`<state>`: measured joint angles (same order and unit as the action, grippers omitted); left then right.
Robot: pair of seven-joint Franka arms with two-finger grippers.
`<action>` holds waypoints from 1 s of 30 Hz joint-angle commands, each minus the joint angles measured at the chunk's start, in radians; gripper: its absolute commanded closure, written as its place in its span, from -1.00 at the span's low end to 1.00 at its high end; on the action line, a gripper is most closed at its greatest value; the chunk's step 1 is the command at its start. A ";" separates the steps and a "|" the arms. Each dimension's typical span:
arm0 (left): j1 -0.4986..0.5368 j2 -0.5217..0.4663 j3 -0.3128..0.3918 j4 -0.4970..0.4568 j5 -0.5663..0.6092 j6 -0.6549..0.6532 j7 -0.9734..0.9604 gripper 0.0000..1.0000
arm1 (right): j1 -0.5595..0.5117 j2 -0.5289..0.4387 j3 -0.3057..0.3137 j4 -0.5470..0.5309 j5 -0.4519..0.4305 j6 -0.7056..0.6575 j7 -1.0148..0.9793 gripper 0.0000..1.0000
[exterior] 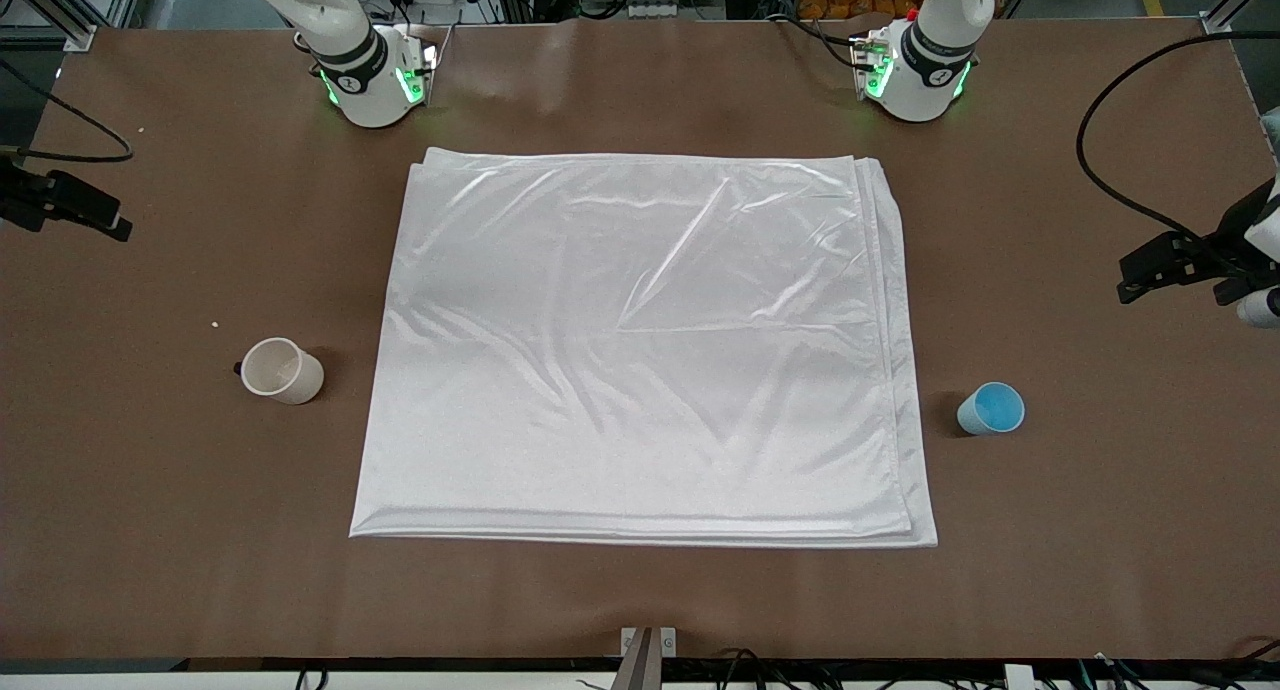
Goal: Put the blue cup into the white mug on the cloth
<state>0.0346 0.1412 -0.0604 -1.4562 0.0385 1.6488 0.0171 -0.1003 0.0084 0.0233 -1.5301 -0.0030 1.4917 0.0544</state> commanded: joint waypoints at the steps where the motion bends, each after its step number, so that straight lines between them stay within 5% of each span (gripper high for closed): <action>1: 0.037 0.043 0.005 -0.007 -0.042 0.020 0.023 -1.00 | -0.009 0.012 0.007 0.013 0.020 0.005 0.013 -1.00; 23: 0.068 0.188 0.008 -0.266 -0.028 0.456 0.017 -1.00 | -0.013 0.021 0.007 -0.240 0.020 0.228 -0.178 -1.00; 30: 0.090 0.284 0.008 -0.282 -0.023 0.557 0.014 -1.00 | -0.038 0.077 0.006 -0.292 0.020 0.294 -0.338 -1.00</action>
<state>0.1050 0.3748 -0.0534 -1.7296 0.0267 2.1554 0.0171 -0.1024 0.0549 0.0227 -1.7902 -0.0022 1.7474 -0.1608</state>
